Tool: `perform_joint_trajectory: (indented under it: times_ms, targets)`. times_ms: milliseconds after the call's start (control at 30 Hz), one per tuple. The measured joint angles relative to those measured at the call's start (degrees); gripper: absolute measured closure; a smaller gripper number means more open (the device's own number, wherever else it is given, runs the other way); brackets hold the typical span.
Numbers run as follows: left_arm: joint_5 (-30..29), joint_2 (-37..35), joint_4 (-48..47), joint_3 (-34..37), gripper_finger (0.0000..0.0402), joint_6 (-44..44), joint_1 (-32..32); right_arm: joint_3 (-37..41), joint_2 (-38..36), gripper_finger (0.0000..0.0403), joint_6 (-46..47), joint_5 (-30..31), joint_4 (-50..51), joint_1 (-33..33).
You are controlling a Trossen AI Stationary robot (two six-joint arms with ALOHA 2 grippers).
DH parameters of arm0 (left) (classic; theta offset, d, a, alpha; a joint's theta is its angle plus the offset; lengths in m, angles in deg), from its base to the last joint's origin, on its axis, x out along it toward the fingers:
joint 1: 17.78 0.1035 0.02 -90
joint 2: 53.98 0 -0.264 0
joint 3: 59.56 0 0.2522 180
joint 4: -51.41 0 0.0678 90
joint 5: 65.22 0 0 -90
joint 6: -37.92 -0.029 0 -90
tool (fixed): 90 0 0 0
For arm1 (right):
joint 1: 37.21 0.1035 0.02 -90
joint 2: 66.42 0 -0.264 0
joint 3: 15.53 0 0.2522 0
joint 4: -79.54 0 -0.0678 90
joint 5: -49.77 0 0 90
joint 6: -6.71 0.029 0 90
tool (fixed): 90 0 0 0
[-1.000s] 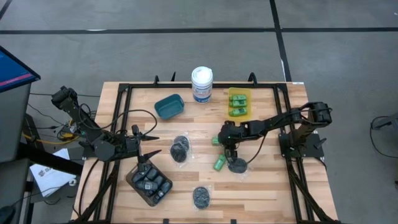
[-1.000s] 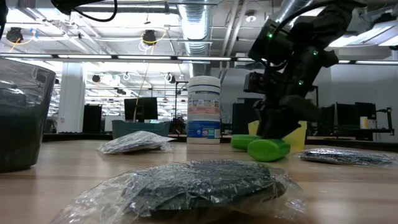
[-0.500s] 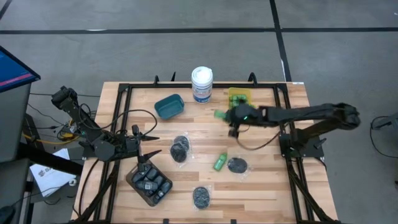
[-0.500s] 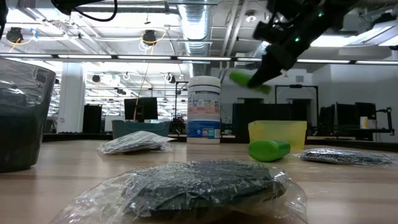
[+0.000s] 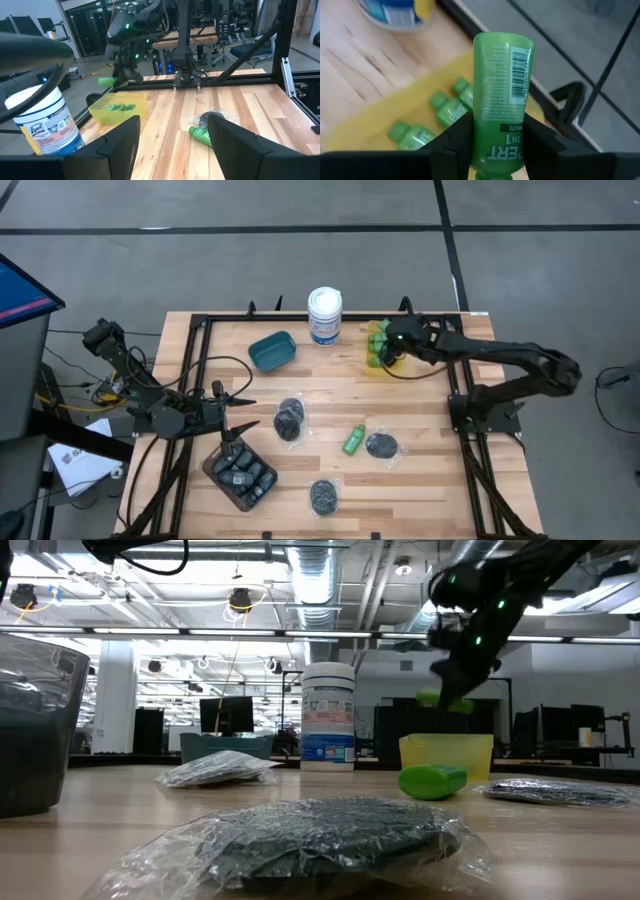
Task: Pick & Place Travel size toiletries
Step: Put the green shampoo bottle into the yellow bin
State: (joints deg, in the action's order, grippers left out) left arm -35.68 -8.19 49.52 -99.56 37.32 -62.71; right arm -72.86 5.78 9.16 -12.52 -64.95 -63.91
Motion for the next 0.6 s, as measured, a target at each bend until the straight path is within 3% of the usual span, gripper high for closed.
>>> perform_joint_trajectory:
  times_ms: [300, 467, 600]
  targets:
    - [0.0, 0.0, 0.0, 0.0, 0.0175, 0.0, 0.0, 0.0, 13.0, 0.0254, -1.0, -0.5, -2.7, -1.2]
    - [0.1, 0.0, 0.0, 0.0, 0.0175, 0.0, 0.0, -0.1, 15.2, 0.0230, -1.5, -0.7, -3.0, -1.2]
    - [0.1, 0.0, 0.0, 0.0, 0.0175, 0.0, 0.0, -0.1, 14.1, 0.0181, -2.8, -0.8, -3.1, -1.0]
